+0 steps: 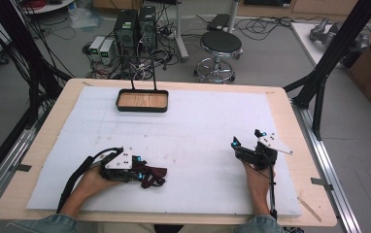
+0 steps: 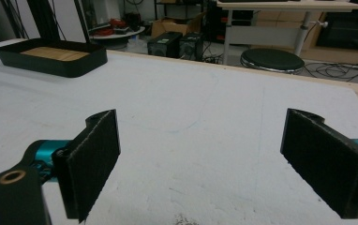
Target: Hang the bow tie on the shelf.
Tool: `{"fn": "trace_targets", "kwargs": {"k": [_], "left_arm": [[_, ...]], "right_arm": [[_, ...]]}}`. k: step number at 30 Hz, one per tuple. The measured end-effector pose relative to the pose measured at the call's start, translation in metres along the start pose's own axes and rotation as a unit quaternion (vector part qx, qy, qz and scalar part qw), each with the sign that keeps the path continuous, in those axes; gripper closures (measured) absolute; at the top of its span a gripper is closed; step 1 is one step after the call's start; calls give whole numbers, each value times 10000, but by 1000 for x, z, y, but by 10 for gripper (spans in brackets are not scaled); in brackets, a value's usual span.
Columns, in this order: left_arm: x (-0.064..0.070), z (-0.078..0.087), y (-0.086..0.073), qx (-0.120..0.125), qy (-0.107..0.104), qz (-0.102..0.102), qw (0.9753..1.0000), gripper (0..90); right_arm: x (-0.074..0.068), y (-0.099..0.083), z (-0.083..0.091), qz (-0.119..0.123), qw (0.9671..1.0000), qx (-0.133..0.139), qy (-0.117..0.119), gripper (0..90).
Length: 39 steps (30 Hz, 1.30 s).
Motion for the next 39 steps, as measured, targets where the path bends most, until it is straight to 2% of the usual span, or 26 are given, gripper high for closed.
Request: {"fn": "trace_targets", "kwargs": {"k": [2, 8, 11, 12, 13, 14, 15, 16, 17, 20, 21, 22, 24, 25, 26, 27, 28, 29, 30, 31, 32, 33, 35, 36, 37, 39], "left_arm": [[-1, 2, 0, 73, -60, 35, 9999, 714], [-6, 6, 0, 163, 161, 212, 9995, 719], [-13, 16, 1, 325, 606, 343, 9970, 719], [-13, 16, 1, 325, 606, 343, 9970, 719], [-17, 23, 2, 429, 829, 417, 9948, 719], [-17, 23, 2, 429, 829, 417, 9948, 719], [-20, 30, 1, 453, 1086, 439, 9921, 718], [-20, 30, 1, 453, 1086, 439, 9921, 718], [-24, 36, 1, 513, 1301, 513, 9888, 718], [-27, 43, 0, 590, 1433, 574, 9862, 718], [-33, 51, 1, 710, 1593, 630, 9827, 718], [-33, 51, 1, 710, 1593, 630, 9827, 718], [-39, 59, 3, 821, 1774, 723, 9780, 718], [-45, 67, 6, 970, 1934, 757, 9734, 718], [-45, 67, 6, 970, 1934, 757, 9734, 718], [-52, 75, 7, 1068, 2089, 782, 9689, 717], [-52, 75, 7, 1068, 2089, 782, 9689, 717], [-59, 85, 8, 1097, 2253, 821, 9646, 716], [-59, 85, 8, 1097, 2253, 821, 9646, 717], [-66, 93, 10, 1243, 2365, 859, 9598, 716], [-66, 93, 10, 1243, 2365, 859, 9598, 716], [-75, 104, 13, 1358, 2533, 905, 9535, 717], [-83, 113, 16, 1477, 2645, 954, 9482, 716], [-83, 113, 16, 1477, 2645, 954, 9482, 716], [-91, 123, 19, 1576, 2795, 986, 9420, 716], [-100, 133, 21, 1646, 2913, 1058, 9364, 716]], "right_arm": [[0, 0, 0, 1, 10000, 2, 1, 113], [0, 0, 0, 2, 10000, 2, -2, 113], [0, 0, 0, 2, 10000, 1, -5, 113], [0, 0, 0, 2, 10000, 1, -5, 113], [0, 0, 0, 9, 10000, -3, -8, 113], [0, 0, 0, 13, 10000, -5, -10, 113], [0, 0, 0, 12, 10000, -5, -10, 113], [0, 0, 0, 12, 10000, -5, -10, 113], [0, 0, 0, 4, 10000, -7, -12, 113], [0, 0, 0, 3, 10000, -23, -18, 113], [0, 0, 0, -8, 10000, -22, -16, 113], [0, 0, 0, -8, 10000, -22, -16, 113], [0, 0, 0, -3, 10000, -24, -17, 113], [0, 0, 0, 3, 10000, -27, -19, 113], [0, 0, 0, 3, 10000, -27, -19, 113], [0, 0, 0, -5, 10000, -35, -17, 113], [0, 0, 0, -14, 10000, -39, -12, 113], [0, 0, 0, -16, 10000, -28, -11, 113], [0, 0, 0, -16, 10000, -28, -11, 113], [0, 0, 0, -16, 10000, -31, -14, 113], [0, -1, 0, -17, 10000, -34, -16, 113], [1, 0, 0, 3, 10000, -14, -16, 113], [1, 0, 0, 9, 10000, -9, -23, 113], [1, 0, 0, 9, 10000, -9, -23, 113], [1, 0, 0, 10, 10000, -9, -22, 113], [1, -1, 0, -14, 10000, -30, -22, 113]]}}
Point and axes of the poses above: each handheld gripper's, and its own axes: z roughly backward along the jaws, y roughly out of its top, x roughly to its right, the point moved 6 cm from there along -z, roughly forward along the jaws, and after that the axes turned 14 degrees about -y, right-handed, at the moved point
